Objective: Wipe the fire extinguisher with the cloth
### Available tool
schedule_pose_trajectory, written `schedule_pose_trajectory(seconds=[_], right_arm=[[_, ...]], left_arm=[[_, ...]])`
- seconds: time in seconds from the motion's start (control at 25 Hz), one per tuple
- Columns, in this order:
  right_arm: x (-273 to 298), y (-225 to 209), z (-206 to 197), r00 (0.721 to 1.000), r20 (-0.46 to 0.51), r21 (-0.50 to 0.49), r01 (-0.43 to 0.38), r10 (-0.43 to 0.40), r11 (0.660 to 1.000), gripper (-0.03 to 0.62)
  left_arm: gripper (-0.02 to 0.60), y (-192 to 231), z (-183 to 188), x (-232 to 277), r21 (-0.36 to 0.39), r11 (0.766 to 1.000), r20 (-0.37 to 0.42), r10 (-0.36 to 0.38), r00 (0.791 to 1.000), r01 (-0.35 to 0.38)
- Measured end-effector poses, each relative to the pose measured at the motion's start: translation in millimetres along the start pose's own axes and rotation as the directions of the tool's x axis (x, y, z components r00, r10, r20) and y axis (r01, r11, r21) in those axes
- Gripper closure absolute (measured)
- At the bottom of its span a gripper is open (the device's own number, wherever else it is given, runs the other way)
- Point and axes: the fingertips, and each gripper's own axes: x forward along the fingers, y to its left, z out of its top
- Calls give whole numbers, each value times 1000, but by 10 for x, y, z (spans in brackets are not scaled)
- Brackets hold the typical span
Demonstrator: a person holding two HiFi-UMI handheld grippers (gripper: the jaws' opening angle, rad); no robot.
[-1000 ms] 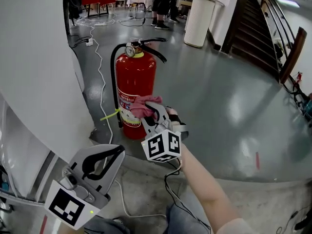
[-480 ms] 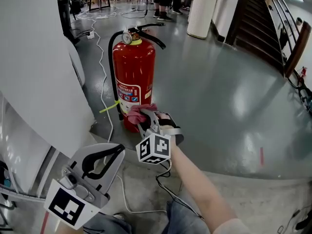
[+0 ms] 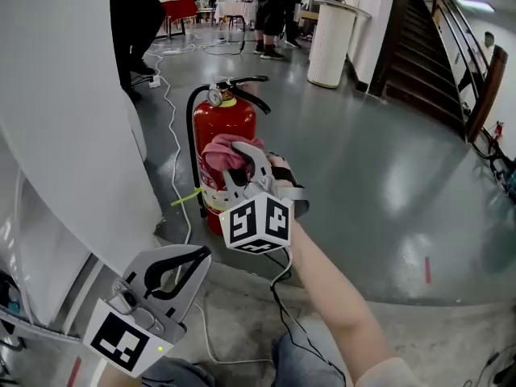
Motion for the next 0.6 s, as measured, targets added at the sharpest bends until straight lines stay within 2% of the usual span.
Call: schedule_pose_trajectory(seconds=[0.2,0.32,0.44,0.6], right_arm=[[-14,-272,148,996,27,26,81,-82,996,514],[7,-341,167,996,33,51,83,-85,995,514],[19,-206,117,996,41,-7,81,-81,997,514],[8,57,-29,998,21,-6,55,-55,998,514]], left_arm=[[574,-21,-36,-47,9,1000,-9,7,1000,-7],[574,4,-81,-65,-3,1000,-16,16,1000,-16],[574,8,-64,-81,-4,1000,0,21,1000,-21],[574,-43,-85,-125,-1,1000,9,22,1000,-22]])
